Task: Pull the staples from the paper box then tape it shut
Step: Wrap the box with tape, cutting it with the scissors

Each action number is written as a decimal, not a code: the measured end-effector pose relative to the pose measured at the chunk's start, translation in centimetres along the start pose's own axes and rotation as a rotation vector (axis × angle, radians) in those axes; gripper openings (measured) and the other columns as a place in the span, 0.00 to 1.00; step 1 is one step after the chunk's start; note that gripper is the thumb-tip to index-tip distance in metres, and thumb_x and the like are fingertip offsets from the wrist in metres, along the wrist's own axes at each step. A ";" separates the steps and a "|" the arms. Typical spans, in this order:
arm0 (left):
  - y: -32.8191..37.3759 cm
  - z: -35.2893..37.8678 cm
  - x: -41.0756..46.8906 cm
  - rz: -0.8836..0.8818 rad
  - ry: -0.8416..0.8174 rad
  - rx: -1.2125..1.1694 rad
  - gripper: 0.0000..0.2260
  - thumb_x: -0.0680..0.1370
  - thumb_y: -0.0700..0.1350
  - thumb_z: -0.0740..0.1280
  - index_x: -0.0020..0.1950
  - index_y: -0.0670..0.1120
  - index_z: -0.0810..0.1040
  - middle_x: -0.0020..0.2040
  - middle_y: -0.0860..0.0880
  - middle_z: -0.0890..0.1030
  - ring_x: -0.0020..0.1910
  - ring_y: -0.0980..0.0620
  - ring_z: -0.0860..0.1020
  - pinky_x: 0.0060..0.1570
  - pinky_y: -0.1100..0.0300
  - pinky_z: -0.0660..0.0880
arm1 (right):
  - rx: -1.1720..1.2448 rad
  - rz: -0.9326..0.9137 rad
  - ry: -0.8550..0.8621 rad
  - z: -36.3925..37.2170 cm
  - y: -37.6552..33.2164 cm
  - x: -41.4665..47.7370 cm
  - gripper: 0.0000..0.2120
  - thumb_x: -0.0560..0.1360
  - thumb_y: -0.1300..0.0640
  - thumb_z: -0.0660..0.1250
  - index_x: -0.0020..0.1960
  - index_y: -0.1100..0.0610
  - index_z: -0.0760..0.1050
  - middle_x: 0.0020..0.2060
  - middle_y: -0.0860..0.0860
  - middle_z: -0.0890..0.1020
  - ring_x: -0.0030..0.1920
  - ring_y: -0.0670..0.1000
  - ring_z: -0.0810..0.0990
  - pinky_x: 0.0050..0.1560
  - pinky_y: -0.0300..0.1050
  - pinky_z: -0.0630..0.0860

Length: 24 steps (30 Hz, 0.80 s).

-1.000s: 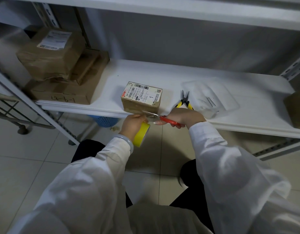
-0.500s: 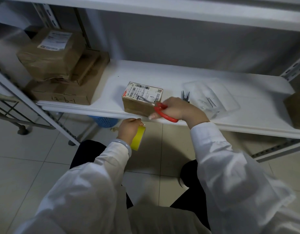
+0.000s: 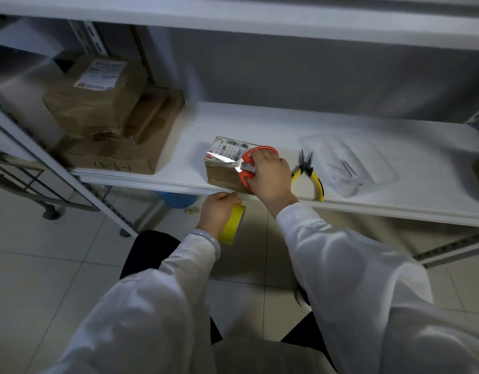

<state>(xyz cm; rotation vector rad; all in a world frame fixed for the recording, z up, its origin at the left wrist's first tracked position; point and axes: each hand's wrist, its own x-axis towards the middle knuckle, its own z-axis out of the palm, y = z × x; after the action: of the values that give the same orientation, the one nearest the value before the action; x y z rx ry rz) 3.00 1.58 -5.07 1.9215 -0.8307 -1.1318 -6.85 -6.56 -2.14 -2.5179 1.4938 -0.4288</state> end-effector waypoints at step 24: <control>1.9 0.9 -1.1 0.081 0.025 -0.228 0.13 0.78 0.45 0.63 0.33 0.51 0.77 0.36 0.54 0.77 0.39 0.54 0.73 0.47 0.58 0.69 | 0.463 0.438 -0.004 -4.8 2.0 -0.9 0.25 0.71 0.44 0.71 0.58 0.61 0.73 0.50 0.54 0.80 0.52 0.55 0.79 0.51 0.42 0.73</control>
<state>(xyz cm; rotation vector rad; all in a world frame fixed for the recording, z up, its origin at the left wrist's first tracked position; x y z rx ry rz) 1.48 1.31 -3.31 1.6961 -0.7264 -1.1017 -10.57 -6.77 1.62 -1.7842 1.6546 -0.6079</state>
